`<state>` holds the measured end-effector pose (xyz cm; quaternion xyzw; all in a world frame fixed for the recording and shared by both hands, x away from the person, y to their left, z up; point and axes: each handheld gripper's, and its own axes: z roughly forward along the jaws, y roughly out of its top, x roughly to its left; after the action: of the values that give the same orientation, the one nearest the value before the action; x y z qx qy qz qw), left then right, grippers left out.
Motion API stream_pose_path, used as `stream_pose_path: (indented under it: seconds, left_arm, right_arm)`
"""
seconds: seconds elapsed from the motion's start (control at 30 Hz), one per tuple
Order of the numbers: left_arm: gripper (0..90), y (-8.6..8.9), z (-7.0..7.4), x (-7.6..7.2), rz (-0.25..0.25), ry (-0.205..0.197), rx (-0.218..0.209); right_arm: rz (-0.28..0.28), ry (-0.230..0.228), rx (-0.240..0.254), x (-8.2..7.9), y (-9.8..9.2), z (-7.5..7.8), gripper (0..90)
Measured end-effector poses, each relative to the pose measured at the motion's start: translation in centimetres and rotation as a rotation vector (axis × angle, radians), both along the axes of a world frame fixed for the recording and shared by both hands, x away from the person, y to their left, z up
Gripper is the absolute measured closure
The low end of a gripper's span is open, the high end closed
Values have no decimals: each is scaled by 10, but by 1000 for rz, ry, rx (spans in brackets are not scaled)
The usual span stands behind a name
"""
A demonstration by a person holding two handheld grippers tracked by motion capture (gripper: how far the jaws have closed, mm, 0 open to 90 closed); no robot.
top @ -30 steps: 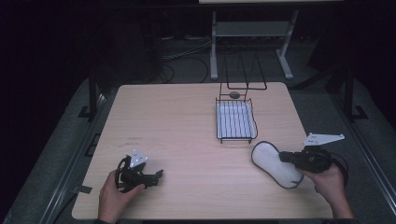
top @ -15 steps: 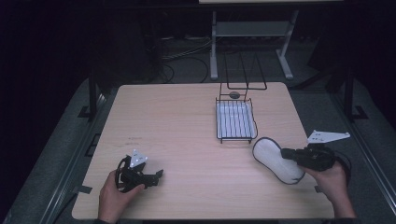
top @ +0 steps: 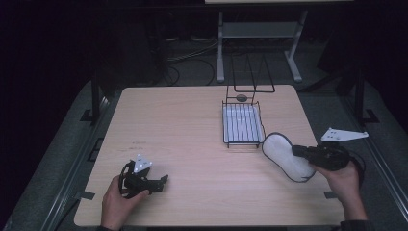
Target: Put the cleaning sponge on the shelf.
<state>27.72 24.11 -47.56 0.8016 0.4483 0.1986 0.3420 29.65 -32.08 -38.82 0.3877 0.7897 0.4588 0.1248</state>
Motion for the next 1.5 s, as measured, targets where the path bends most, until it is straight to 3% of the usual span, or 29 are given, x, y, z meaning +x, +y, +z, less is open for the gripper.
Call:
stream_pose_path:
  seconds: [0.27,1.5]
  left_arm:
    - [127,0,0,0,0,0,0]
    - [127,0,0,0,0,3,2]
  right_arm:
    - [-17,-21,36,7,-3,6,838]
    - [-43,-58,86,53,13,18,837]
